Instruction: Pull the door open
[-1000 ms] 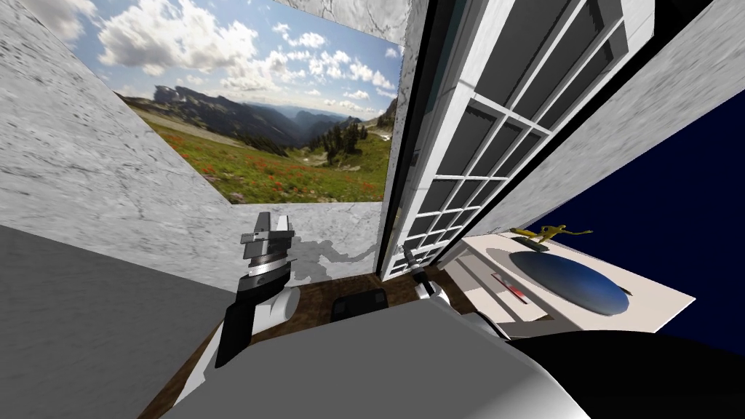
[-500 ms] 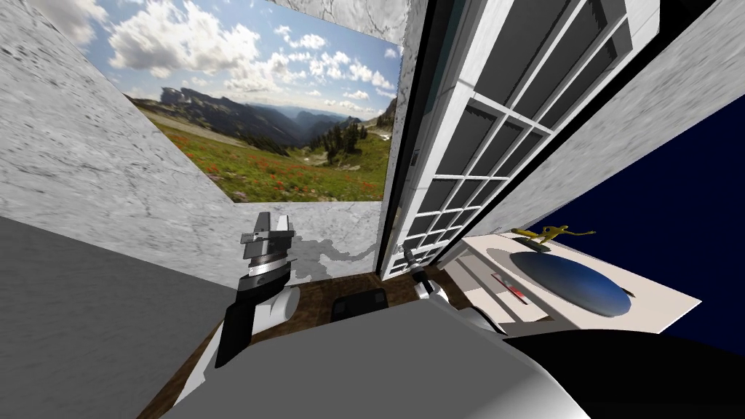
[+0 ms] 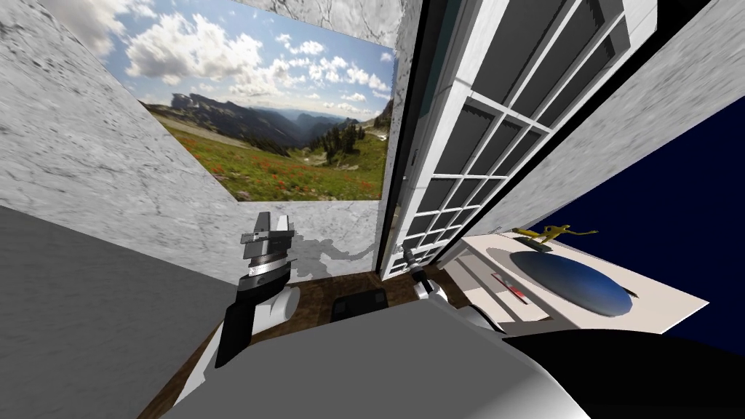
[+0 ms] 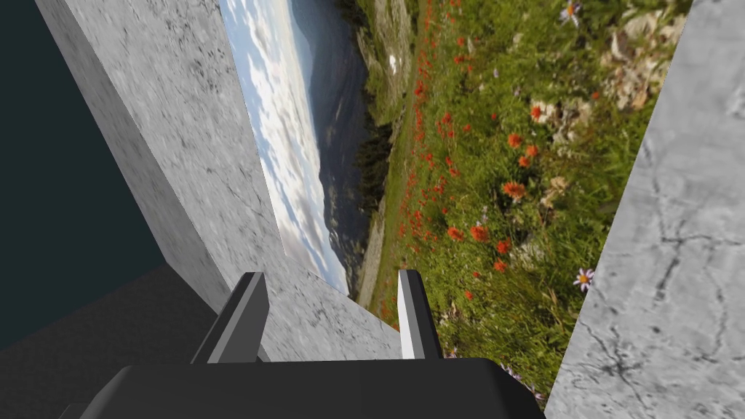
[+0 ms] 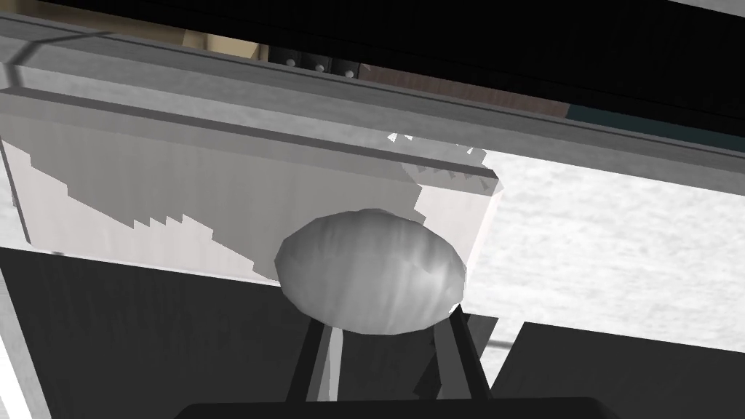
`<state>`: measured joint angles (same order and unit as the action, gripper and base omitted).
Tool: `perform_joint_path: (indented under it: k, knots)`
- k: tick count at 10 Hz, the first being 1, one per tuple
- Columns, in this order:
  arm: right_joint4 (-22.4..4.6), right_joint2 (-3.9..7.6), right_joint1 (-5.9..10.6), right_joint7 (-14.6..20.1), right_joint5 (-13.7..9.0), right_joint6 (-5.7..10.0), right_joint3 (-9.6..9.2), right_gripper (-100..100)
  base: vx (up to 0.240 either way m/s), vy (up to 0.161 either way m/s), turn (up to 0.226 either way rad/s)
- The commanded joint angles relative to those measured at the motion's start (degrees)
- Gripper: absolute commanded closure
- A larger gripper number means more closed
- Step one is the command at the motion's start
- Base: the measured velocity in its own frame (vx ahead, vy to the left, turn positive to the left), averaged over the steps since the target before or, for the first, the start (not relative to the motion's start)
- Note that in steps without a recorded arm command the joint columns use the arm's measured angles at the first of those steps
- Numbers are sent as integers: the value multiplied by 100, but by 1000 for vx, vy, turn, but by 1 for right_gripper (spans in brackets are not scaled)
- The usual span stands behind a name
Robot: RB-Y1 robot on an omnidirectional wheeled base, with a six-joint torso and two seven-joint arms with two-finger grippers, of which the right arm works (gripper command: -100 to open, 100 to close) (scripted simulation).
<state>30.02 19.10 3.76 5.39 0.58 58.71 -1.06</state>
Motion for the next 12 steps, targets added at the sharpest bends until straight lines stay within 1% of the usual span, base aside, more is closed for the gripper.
perform_joint_path:
  k: [1,2,3,4,6,7,9,10,11,12]
  knots:
    - [83,-106,-43,286,-54,-18,-198,100,-56,-24,40]
    - [83,-106,-43,389,-54,-18,-198,100,-35,-23,16]
    - [78,-100,-28,571,-129,-27,-259,100,-32,-11,33]
    - [78,-100,-28,629,-129,-27,-259,100,-33,-12,26]
    - [78,-100,-28,629,-129,-27,-259,100,-9,-5,-13]
    - [72,-94,-12,868,-204,-36,-321,100,-19,-10,39]
    - [72,-94,-12,868,-204,-36,-321,100,-21,-8,4]
    - [67,-88,3,1108,-279,-45,-382,100,-31,-13,44]
    - [62,-82,18,1276,-354,-54,-444,100,-48,-25,51]
    - [62,-82,18,1348,-354,-54,-444,100,-36,-22,5]
